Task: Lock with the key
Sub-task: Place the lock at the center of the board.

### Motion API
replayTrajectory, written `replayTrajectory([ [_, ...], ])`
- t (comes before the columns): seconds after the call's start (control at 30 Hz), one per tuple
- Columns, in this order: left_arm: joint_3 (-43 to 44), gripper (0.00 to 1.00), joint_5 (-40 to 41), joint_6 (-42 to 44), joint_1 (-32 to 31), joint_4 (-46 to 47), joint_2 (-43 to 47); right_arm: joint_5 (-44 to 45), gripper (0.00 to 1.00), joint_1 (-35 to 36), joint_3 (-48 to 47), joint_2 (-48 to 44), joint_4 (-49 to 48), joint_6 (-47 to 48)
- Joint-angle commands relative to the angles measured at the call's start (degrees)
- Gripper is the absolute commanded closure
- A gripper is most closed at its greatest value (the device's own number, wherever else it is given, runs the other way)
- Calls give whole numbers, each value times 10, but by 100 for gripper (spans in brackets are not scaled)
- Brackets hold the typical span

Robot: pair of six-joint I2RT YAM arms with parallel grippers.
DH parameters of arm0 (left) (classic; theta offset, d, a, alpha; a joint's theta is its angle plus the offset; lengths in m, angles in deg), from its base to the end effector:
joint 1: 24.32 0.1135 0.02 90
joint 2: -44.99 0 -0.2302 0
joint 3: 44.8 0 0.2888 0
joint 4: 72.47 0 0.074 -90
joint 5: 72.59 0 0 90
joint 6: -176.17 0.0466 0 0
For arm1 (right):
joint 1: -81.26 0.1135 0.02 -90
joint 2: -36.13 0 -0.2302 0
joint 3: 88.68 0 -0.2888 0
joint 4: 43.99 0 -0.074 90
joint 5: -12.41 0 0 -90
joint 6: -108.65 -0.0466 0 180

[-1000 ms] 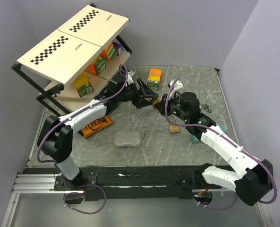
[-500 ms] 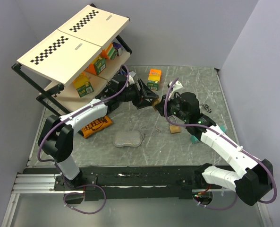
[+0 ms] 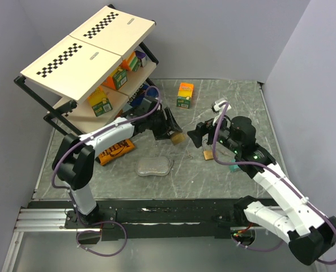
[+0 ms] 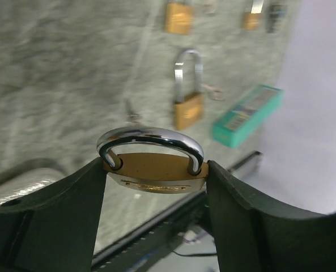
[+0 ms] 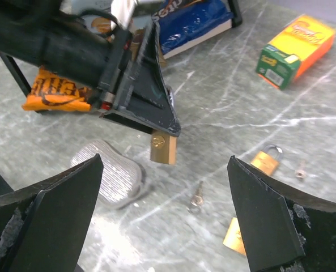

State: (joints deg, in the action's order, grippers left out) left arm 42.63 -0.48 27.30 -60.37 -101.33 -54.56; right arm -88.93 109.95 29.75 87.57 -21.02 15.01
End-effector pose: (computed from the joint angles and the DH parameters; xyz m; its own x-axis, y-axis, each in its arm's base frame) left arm 0.3392 -0.2646 0.2023 -0.9140 -0.3423 -0.2178 -0.0674 0.6576 -0.7504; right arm 0.2390 0.1413 0.3177 -0.2351 -0.0577 -0.9703 -0.6252 0.7733 0.1055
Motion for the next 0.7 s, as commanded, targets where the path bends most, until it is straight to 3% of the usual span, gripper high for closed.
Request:
replayTrajectory([
  [0.0, 64, 99, 44, 59, -19, -60, -28, -2, 1, -20, 1, -38, 44, 32],
  [0.33, 150, 99, 120, 95, -51, -128, -120, -21, 1, -68, 12, -55, 64, 46],
  [0.67, 136, 99, 128, 71, -60, -150, -154, -32, 1, -89, 19, -56, 66, 53],
])
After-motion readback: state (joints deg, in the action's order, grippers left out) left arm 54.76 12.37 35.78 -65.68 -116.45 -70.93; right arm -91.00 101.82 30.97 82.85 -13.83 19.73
